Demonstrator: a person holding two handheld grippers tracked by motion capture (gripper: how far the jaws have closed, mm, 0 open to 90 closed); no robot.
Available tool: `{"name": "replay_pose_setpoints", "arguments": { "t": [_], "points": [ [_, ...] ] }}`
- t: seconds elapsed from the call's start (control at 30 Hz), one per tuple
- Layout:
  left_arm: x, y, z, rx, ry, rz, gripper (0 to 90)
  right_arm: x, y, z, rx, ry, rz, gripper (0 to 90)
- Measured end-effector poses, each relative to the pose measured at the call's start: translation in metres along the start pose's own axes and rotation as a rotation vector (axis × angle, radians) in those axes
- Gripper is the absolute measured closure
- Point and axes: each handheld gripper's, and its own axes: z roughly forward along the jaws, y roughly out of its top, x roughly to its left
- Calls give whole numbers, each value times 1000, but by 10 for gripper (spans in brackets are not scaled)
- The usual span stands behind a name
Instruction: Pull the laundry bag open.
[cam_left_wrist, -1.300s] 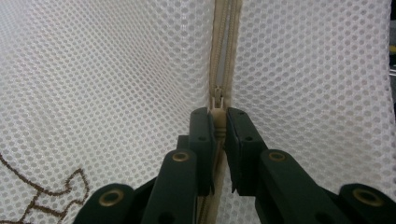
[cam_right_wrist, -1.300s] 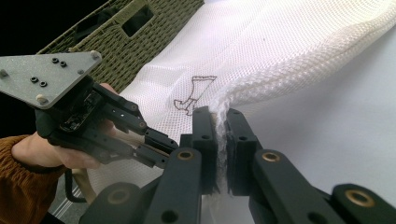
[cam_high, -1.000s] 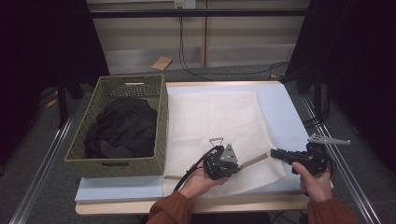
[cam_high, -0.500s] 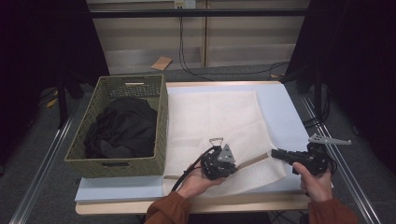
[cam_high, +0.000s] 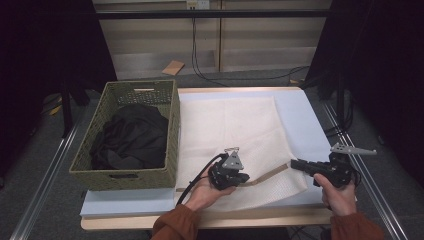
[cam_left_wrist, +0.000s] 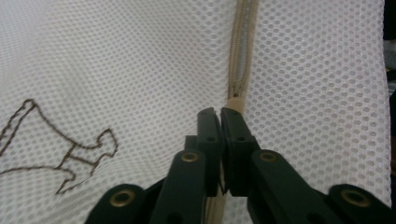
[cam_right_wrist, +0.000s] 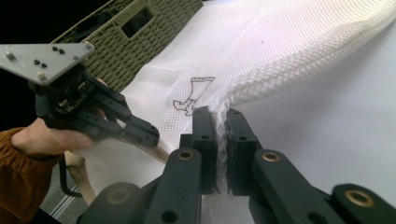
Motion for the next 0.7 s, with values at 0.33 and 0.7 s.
{"name": "replay_pose_setpoints", "arguments": {
  "t": [0.33, 0.7],
  "points": [
    [-10, 13, 17, -15, -38, 60, 814, 5, 3, 1, -8, 13, -17, 848],
    [-12, 13, 31, 59, -31, 110, 732, 15, 5, 6, 4, 34, -39, 848]
  ]
}}
